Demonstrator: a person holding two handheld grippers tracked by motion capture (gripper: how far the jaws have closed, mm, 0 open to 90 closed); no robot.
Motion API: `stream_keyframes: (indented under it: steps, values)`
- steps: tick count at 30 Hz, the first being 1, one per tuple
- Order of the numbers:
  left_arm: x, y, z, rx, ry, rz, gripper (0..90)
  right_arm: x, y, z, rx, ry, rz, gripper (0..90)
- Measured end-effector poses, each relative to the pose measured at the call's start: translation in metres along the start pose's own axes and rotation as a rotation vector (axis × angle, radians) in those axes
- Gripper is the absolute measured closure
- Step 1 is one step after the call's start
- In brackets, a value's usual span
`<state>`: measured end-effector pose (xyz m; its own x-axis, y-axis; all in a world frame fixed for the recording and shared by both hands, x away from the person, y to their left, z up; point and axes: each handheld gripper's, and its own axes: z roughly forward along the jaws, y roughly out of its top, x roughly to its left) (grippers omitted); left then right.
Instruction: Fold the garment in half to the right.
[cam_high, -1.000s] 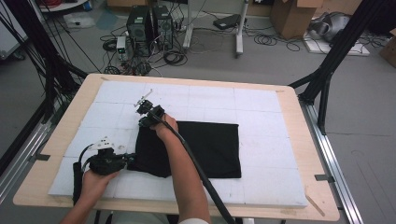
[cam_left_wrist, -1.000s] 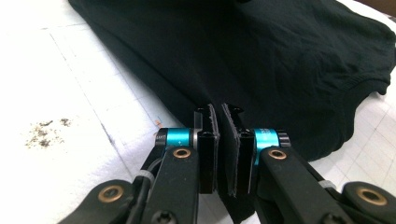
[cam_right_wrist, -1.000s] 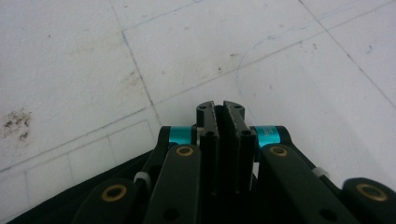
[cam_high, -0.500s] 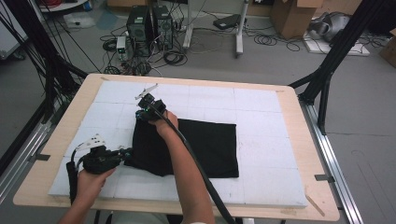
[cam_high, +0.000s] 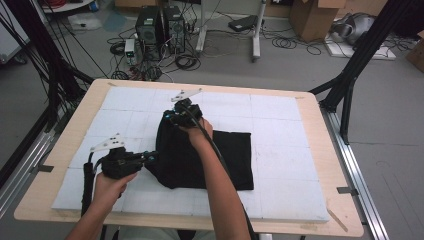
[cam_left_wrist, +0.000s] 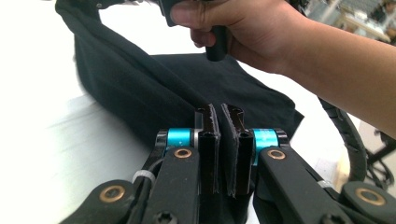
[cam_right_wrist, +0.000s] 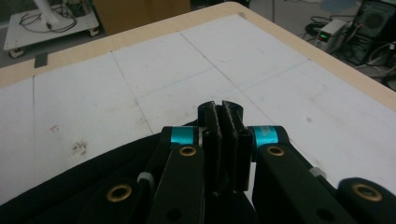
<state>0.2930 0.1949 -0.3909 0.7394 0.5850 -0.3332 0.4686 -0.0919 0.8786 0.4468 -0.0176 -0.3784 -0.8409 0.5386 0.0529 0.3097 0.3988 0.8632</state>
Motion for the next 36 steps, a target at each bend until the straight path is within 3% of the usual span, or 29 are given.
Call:
stream_keyframes:
  steps: [7,11,13,17,23,27,36]
  values:
    - [-0.022,0.025,0.039,0.057,-0.049,0.059,84.9,-0.022,-0.019,-0.038,-0.047,-0.066,0.056,86.9]
    - [-0.036,0.035,0.058,0.076,-0.071,0.087,84.9,-0.028,-0.025,-0.057,-0.083,-0.095,0.065,86.9]
    - [-0.041,0.037,0.064,0.081,-0.079,0.09,84.9,-0.029,-0.027,-0.062,-0.076,-0.1,0.056,86.9]
    - [-0.045,0.037,0.069,0.078,-0.093,0.086,84.9,-0.03,-0.026,-0.074,-0.12,-0.102,0.06,86.9]
    - [-0.045,0.043,0.064,0.047,-0.109,0.073,85.0,-0.027,-0.021,-0.084,-0.164,-0.114,0.035,86.9]
    - [-0.047,0.048,0.063,0.038,-0.12,0.075,85.0,-0.027,-0.019,-0.089,-0.195,-0.123,0.046,87.0]
    - [-0.053,0.051,0.078,0.051,-0.136,0.069,84.8,-0.034,-0.027,-0.103,-0.154,-0.178,0.036,86.9]
